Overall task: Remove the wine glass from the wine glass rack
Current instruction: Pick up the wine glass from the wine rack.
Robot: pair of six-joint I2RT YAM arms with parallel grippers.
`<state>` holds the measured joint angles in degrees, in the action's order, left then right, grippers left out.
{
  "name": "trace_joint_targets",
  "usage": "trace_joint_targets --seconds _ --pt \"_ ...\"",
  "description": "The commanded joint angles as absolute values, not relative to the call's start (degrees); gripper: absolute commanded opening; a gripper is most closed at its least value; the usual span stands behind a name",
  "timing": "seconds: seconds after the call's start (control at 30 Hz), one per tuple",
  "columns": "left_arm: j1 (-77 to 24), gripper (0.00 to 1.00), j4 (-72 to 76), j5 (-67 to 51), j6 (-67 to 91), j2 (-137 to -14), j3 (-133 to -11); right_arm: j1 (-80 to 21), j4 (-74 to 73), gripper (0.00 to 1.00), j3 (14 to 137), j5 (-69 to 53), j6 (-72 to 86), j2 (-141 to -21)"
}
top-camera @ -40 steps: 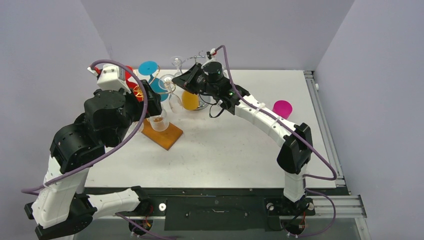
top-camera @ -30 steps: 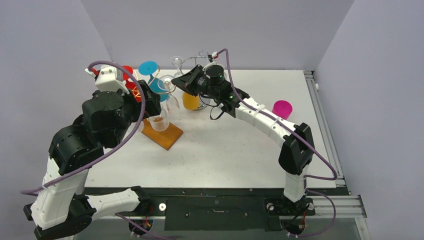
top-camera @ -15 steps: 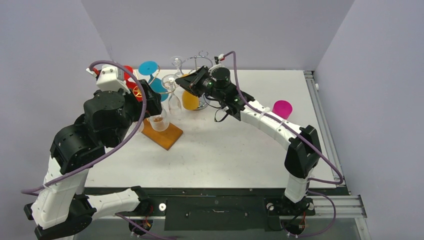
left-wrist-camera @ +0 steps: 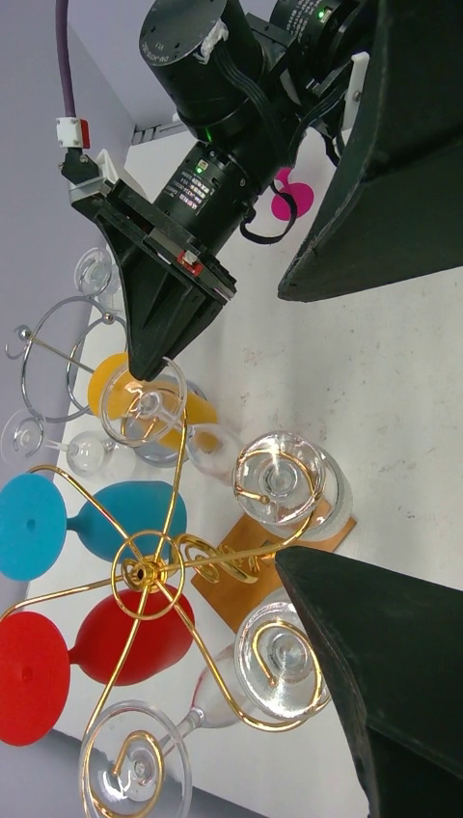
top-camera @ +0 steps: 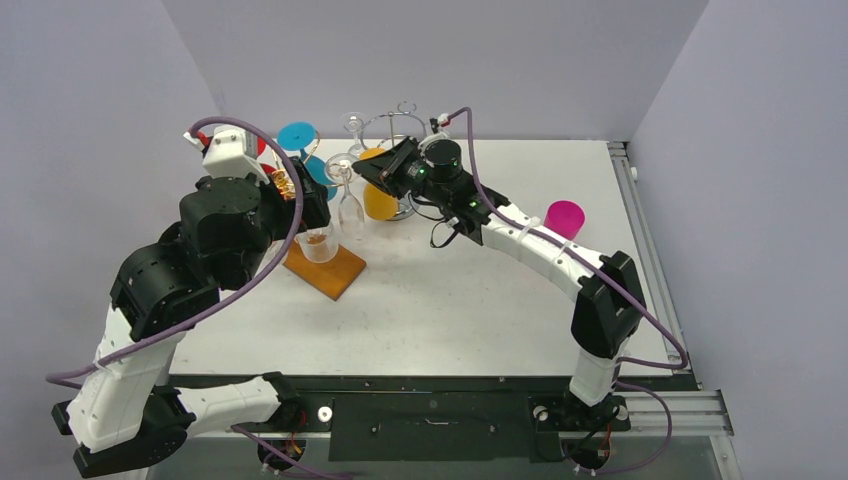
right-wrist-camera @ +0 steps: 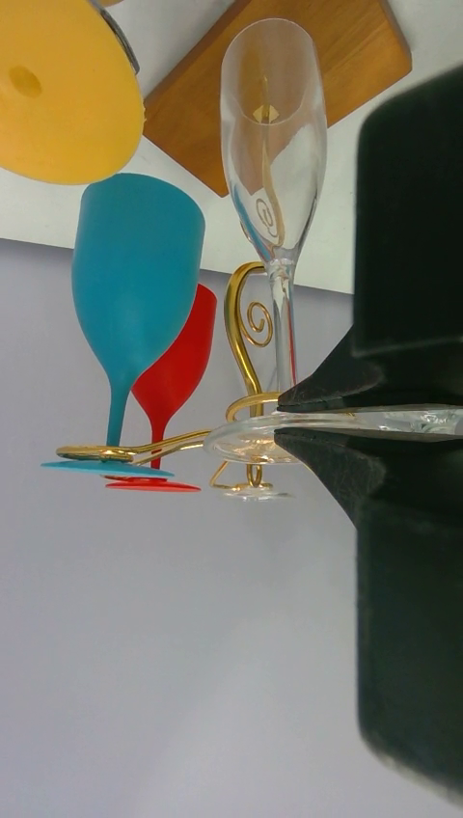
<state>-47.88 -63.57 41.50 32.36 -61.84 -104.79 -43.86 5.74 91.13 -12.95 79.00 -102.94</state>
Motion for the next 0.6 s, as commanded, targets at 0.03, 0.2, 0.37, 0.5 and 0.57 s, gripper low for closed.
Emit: trace_joint_targets --seconds 0.03,0.2,0.37,0.5,0.57 --pt "-47.59 0.96 -60.73 41.23 32.15 -61.83 -104.99 -44.11 11.14 0.0 91.05 -13.51 79.49 -97.95" --pt "-47.46 0.96 -60.39 41.31 32.09 -61.78 -104.56 -44.57 11.9 0.0 90.99 -14.07 79.73 -97.8" --pt "-47.2 0.96 -60.34 41.22 32.09 -61.71 -104.5 -45.13 12.46 0.0 91.82 -15.36 80.57 -98.37" --pt "-47.01 0.96 -60.13 41.14 32.25 -61.44 -103.95 -45.88 12.1 0.0 92.88 -15.93 80.33 -98.92" --pt "-46.86 0.96 -60.02 41.01 32.33 -61.37 -103.75 -46.16 11.53 0.0 93.58 -15.99 79.91 -99.27"
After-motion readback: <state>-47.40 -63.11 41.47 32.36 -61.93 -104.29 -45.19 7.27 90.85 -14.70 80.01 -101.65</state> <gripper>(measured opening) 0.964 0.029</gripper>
